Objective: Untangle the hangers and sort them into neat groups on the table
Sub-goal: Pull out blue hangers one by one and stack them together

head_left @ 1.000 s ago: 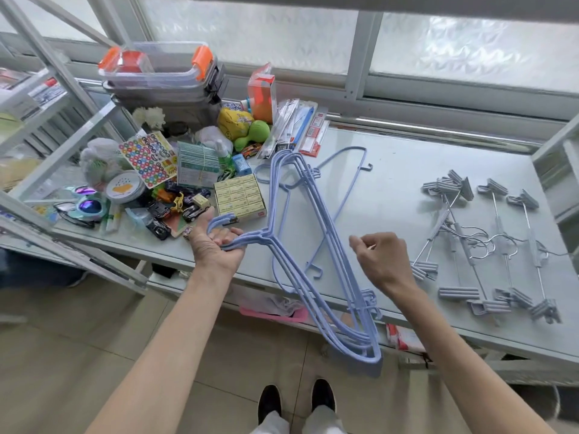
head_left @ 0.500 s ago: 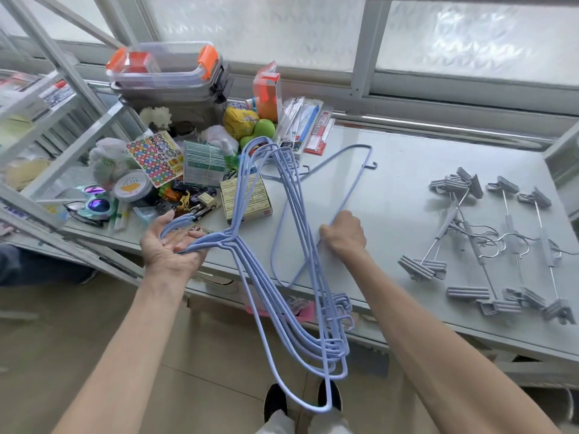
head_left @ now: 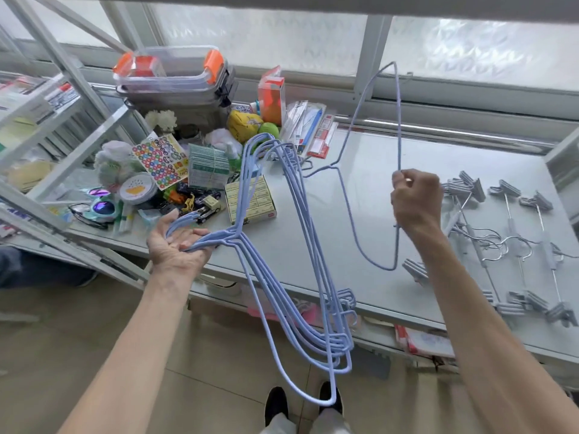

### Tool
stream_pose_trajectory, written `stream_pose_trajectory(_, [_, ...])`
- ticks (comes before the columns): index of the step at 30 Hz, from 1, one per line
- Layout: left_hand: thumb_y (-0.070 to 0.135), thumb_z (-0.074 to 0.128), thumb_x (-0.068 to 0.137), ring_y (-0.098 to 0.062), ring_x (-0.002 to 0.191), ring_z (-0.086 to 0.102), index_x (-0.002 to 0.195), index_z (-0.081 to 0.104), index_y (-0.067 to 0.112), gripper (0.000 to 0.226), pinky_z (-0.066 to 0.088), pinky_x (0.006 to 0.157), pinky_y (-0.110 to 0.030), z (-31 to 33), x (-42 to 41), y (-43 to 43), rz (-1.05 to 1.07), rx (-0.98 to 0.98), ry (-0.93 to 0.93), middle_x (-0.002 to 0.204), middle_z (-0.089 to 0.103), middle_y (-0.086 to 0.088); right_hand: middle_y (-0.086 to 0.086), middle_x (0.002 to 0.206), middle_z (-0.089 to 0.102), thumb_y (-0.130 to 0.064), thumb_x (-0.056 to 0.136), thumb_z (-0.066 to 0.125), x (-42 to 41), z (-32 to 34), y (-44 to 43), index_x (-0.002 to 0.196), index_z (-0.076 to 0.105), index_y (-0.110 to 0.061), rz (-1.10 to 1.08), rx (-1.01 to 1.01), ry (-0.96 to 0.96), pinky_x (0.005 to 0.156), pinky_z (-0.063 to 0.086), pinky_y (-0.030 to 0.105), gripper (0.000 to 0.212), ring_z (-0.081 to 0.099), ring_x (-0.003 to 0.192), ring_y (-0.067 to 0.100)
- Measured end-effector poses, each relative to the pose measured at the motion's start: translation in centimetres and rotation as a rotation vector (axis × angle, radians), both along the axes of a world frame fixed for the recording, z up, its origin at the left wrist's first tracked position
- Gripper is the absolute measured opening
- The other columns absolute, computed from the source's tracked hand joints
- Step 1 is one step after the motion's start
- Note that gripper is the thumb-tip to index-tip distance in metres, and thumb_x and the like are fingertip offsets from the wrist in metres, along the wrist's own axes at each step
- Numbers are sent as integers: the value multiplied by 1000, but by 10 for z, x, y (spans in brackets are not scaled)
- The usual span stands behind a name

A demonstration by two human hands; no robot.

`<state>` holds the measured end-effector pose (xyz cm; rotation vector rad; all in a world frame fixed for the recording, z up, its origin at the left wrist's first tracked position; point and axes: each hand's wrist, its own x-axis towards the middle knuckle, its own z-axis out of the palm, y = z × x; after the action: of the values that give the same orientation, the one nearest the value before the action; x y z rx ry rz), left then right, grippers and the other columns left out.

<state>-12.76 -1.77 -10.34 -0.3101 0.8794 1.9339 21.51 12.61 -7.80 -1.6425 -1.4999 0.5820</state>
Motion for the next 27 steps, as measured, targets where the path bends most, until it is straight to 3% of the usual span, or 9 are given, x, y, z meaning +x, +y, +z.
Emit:
stream_pose_trajectory(2, [8, 75, 42, -13, 34, 26, 55, 57, 6, 23, 49, 78, -34, 9, 23, 5, -44, -60, 16, 45, 43, -3, 26, 62, 61, -27, 92, 47, 16, 12, 7, 71, 62, 2, -2, 90, -57, 66, 51, 46, 39, 59, 64, 43])
stream_pose_trajectory(4, [9, 65, 53, -12, 29, 24, 52, 52, 8, 13, 49, 51, -23, 12, 42, 13, -75, -109, -3, 47, 37, -3, 29, 60, 55, -26, 92, 44, 29, 23, 10, 66, 53, 4, -40, 175, -88, 61, 47, 44, 41, 54, 64, 47])
stream_pose_trajectory(5, [11, 64, 55, -13, 29, 24, 59, 49, 8, 15, 46, 47, -20, 11, 49, 17, -99, -93, -12, 51, 38, -4, 30, 60, 54, -26, 92, 43, 33, 29, 9, 65, 50, 3, -73, 219, -96, 60, 44, 43, 40, 51, 64, 47])
stream_pose_trajectory(9, [11, 61, 69, -11, 35, 25, 59, 51, 9, 14, 37, 51, -21, -3, 70, 31, -148, -69, -8, 40, 44, -3, 34, 62, 48, -19, 93, 42, 46, 43, 10, 63, 46, 3, -220, 305, -69, 56, 28, 39, 37, 31, 59, 35])
stream_pose_trajectory(11, [15, 65, 77, -12, 40, 27, 55, 51, 12, 26, 37, 52, -21, -15, 72, 37, -179, -81, -17, 50, 44, -4, 30, 57, 48, -22, 90, 43, 50, 43, 11, 63, 50, -1, -255, 283, 60, 50, 39, 45, 35, 38, 52, 39])
stream_pose_trajectory(13, [19, 76, 67, -14, 45, 31, 64, 46, 16, 31, 41, 54, -20, -25, 70, 42, -205, -65, -46, 66, 43, -6, 18, 49, 46, -19, 91, 47, 49, 43, 5, 67, 61, -13, -193, 193, 284, 40, 42, 36, 29, 42, 40, 29])
stream_pose_trajectory(16, [30, 68, 85, -10, 31, 31, 54, 34, 21, 47, 43, 59, -22, -28, 75, 45, -169, 15, -75, 38, 35, 4, 6, 47, 43, -4, 95, 48, 42, 35, -14, 90, 66, -3, -2, 26, 499, 35, 33, 22, 19, 38, 33, 12])
stream_pose_trajectory(21, [49, 70, 83, -9, 36, 38, 58, 41, 19, 49, 48, 86, -28, -15, 86, 42, -189, 73, -68, 39, 36, 7, -3, 40, 43, -5, 97, 53, 22, -4, -49, 89, 67, 1, 264, -252, 527, 34, 30, 20, 17, 34, 33, 13])
stream_pose_trajectory(27, [56, 60, 86, -10, 42, 42, 79, 52, 12, 46, 44, 66, -24, -13, 89, 41, -208, 38, 15, 42, 40, 2, 9, 43, 47, -21, 91, 59, 8, -46, -80, 65, 62, 8, 264, -320, 192, 44, 38, 30, 39, 41, 37, 18])
